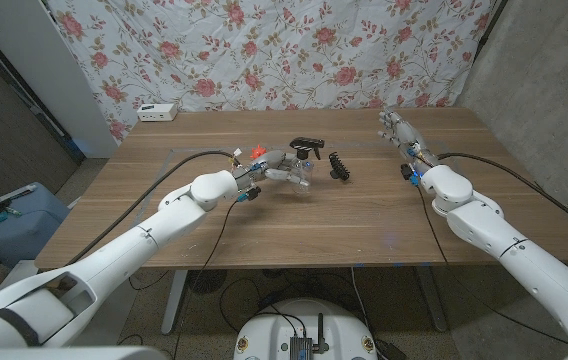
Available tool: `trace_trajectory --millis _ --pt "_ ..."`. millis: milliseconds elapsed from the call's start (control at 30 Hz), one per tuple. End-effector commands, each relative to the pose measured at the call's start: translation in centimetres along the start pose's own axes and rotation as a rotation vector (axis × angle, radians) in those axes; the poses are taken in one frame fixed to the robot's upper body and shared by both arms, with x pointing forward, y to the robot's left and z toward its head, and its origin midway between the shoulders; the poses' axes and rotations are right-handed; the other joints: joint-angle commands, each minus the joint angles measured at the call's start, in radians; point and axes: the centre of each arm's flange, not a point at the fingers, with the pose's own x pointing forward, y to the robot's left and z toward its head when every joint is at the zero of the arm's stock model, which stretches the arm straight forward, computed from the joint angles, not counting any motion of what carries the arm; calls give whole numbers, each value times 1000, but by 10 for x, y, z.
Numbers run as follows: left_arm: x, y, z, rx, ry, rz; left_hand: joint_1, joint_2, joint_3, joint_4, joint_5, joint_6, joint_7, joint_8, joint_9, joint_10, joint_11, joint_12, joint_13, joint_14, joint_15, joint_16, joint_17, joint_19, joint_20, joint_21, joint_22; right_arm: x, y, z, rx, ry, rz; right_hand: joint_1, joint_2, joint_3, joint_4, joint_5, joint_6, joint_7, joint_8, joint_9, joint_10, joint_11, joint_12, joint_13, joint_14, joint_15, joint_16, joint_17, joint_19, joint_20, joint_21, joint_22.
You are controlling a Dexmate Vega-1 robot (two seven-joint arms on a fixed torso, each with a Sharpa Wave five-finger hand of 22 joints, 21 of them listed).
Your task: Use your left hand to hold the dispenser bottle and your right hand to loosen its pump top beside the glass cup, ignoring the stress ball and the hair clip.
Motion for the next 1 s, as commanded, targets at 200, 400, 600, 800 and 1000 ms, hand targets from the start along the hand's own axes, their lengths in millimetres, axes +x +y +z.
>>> trace_trajectory --millis 200,400,600,800,1000 --pt "11 2 7 39 43 37 2 71 21 14 -7 54 12 8 2 12 -1 6 7 42 -145 -3 1 -1 -138 -2 3 -5 -2 34 -194 15 62 43 -21 2 -40 8 47 1 15 5 23 19 5 3 32 -5 8 -3 45 -5 17 4" --pt "15 5 7 48 49 59 0 74 23 15 -10 59 10 9 2 18 -4 7 10 42 -146 -8 0 -2 -138 -2 3 -6 -3 43 -245 14 82 64 -42 -2 -63 7 67 4 19 6 24 29 4 4 40 8 7 -5 65 5 19 4" --pt "21 11 8 61 57 65 -1 76 25 15 -13 66 9 11 2 21 -6 7 13 44 -147 -11 0 -2 -138 -2 3 -7 -2 54 -308 35 101 97 -65 -2 -93 5 67 2 17 7 15 35 0 4 38 16 4 -5 69 38 16 5" --pt "28 15 9 81 64 67 0 77 27 14 -15 68 10 11 2 25 -4 7 16 46 -147 -15 -1 -2 -138 -2 3 -7 1 64 -365 46 120 136 -78 1 -124 2 67 -4 14 9 0 35 -4 6 23 47 -2 -3 59 85 9 7" --pt "32 18 10 102 78 71 -4 79 28 15 -18 71 10 11 2 29 -5 7 19 47 -146 -18 -1 -2 -137 -2 3 -7 5 71 -396 44 142 159 -80 5 -139 -2 70 -10 13 10 -15 37 -7 7 9 76 -5 -2 41 106 4 8"
